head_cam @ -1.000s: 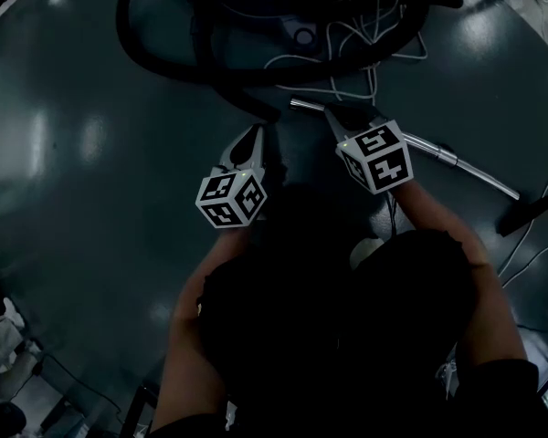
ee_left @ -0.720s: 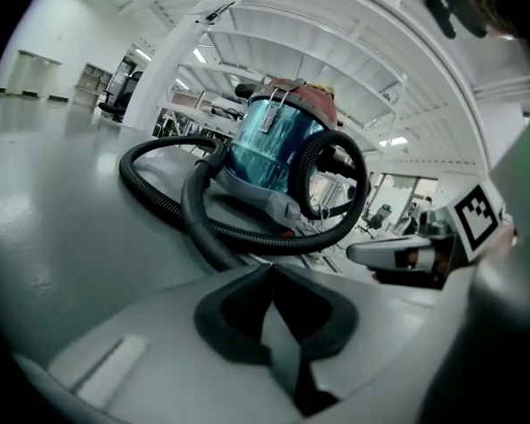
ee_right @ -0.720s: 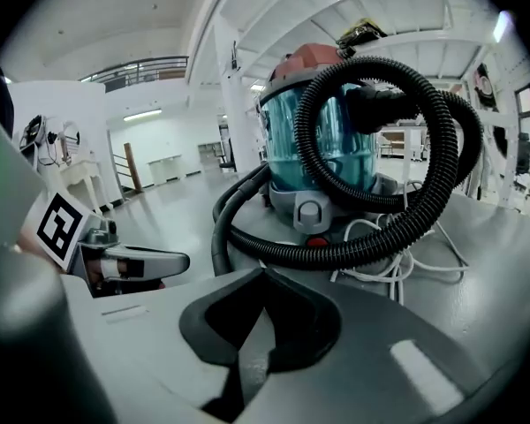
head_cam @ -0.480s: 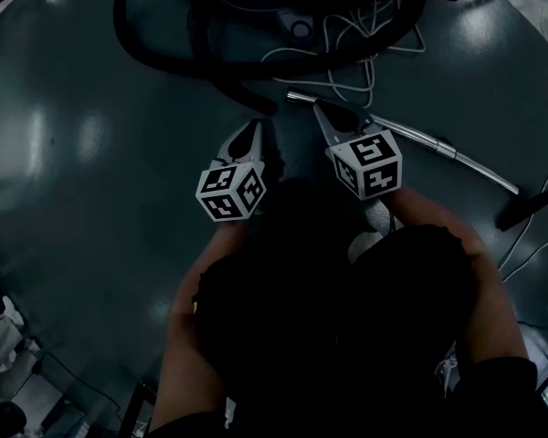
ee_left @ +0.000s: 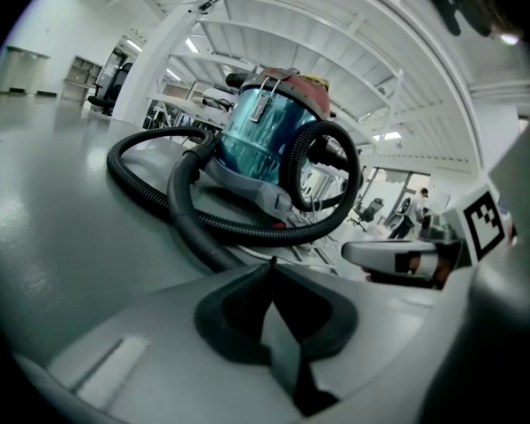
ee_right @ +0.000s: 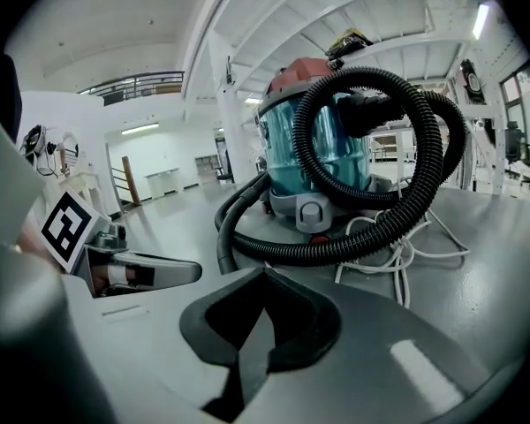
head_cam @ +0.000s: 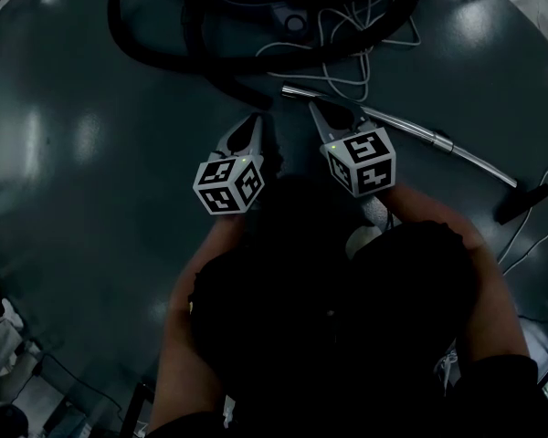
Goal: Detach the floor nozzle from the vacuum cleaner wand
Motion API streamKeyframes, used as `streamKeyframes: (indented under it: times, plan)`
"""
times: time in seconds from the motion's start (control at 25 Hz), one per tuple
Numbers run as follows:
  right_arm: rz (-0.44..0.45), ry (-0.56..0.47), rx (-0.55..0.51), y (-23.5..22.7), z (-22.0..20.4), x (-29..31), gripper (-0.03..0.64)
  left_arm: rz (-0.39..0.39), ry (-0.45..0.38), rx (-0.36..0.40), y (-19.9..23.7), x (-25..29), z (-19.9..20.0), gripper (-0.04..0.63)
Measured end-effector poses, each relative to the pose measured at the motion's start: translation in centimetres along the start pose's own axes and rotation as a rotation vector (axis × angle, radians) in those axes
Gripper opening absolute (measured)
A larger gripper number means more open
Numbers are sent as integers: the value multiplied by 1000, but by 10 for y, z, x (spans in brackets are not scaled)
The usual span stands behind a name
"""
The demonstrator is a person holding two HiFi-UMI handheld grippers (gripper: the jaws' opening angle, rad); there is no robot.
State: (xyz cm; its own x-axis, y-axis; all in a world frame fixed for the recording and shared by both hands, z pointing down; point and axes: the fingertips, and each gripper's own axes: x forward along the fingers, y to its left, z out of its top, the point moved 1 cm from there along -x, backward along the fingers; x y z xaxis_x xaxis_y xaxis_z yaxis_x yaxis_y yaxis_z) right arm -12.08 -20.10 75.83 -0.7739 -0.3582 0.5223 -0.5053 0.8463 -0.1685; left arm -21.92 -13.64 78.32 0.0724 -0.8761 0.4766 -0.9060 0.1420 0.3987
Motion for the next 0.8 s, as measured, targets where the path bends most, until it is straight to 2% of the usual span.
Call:
streamKeyframes:
  times: [0.52,0.8]
  plan:
    - [0,-17,10,0,7,1,-5,4,3,9,0,-3,5,11]
    - [15,-25,-20,5,11,7,-5,15,4,0,9,-3,5,11]
